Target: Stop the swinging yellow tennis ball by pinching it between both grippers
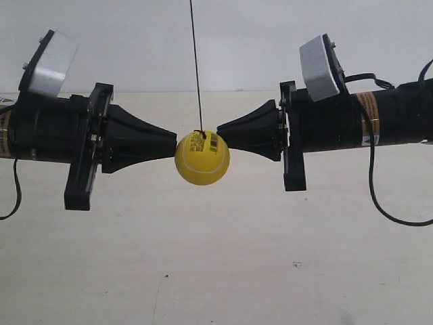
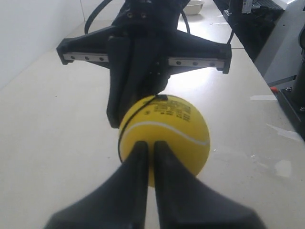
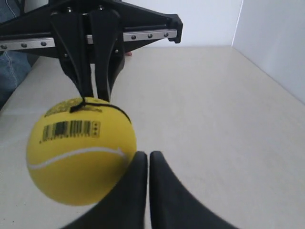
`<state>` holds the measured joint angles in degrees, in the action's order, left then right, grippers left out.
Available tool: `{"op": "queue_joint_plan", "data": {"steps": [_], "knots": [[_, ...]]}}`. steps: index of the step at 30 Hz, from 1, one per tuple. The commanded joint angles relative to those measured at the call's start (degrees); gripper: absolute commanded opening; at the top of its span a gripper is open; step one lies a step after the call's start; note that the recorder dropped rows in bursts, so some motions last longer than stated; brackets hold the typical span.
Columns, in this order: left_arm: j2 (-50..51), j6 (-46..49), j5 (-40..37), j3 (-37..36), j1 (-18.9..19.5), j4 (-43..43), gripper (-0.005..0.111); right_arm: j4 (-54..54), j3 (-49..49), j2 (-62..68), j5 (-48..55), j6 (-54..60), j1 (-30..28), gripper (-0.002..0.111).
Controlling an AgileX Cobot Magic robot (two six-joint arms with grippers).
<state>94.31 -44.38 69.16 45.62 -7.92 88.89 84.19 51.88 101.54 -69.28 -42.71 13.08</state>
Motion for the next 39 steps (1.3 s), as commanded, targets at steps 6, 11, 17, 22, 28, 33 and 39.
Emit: {"op": "queue_joint_plan", "data": {"steps": [6, 11, 17, 22, 28, 33, 39], "knots": [[0.1, 0.2, -0.4, 0.4, -0.4, -0.5, 0.005, 1.0, 0.3, -0.5, 1.7, -0.3, -0.6, 0.0], [0.1, 0.2, -0.4, 0.4, -0.4, -0.5, 0.005, 1.7, 0.3, -0.5, -0.4, -1.6, -3.8, 0.0], [0.1, 0.2, -0.4, 0.4, -0.4, -0.5, 0.005, 2.1, 0.3, -0.5, -0.7, -2.0, -5.6, 0.0], [0.1, 0.2, -0.4, 0.4, -0.4, -0.5, 0.005, 1.9, 0.3, -0.5, -0.7, -1.8, -5.6, 0.0], [0.1, 0.2, -0.4, 0.4, -0.4, -0.5, 0.005, 1.7, 0.3, -0.5, -0.7, -1.9, -5.6, 0.0], [0.1, 0.2, -0.4, 0.4, -0.4, -0.5, 0.005, 1.7, 0.3, -0.4, -0.7, -1.9, -5.6, 0.0], [0.1, 0.2, -0.5, 0.4, -0.4, -0.5, 0.005, 1.7, 0.3, -0.4, -0.7, -2.0, -4.4, 0.0]]}}
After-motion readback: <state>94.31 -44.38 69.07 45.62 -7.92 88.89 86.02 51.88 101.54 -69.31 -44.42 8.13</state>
